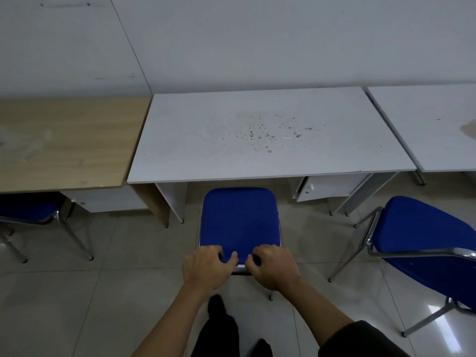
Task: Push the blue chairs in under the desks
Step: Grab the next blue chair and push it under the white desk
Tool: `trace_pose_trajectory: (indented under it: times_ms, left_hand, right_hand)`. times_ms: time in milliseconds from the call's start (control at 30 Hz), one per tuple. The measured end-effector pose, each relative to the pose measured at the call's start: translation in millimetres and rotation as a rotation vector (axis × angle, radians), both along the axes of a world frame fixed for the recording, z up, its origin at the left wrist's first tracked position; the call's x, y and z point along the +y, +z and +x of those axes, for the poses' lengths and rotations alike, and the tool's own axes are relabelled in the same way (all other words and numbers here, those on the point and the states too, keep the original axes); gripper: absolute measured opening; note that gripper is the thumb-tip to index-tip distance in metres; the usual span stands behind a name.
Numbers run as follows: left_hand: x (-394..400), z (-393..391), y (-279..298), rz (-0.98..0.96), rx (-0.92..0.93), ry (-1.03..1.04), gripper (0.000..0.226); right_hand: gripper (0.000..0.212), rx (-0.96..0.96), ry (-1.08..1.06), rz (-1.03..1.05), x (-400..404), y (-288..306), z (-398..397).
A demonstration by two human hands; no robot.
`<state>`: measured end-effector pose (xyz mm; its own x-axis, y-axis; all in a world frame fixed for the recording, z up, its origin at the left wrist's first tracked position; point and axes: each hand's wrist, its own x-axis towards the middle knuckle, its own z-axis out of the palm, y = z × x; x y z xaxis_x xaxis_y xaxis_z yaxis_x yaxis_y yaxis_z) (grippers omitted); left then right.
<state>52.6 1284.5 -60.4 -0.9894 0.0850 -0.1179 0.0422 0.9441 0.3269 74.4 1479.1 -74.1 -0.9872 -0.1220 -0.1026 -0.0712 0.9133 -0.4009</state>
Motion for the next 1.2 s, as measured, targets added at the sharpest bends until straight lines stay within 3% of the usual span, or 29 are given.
trace_pose_trajectory:
  times_ms: [700, 1200]
  left_hand:
    - [19.0, -214.9, -19.1, 0.007, 0.027, 0.033, 0.051]
    - [21.4, -284.2, -16.1, 0.037, -0.011, 0.006, 0.047]
  right_hand:
    - [0.041, 0.040, -0.011, 0.026, 23.5, -9.3, -216.7]
    - [0.042, 0.048, -0.049, -0.008, 28.5, -6.5, -284.2]
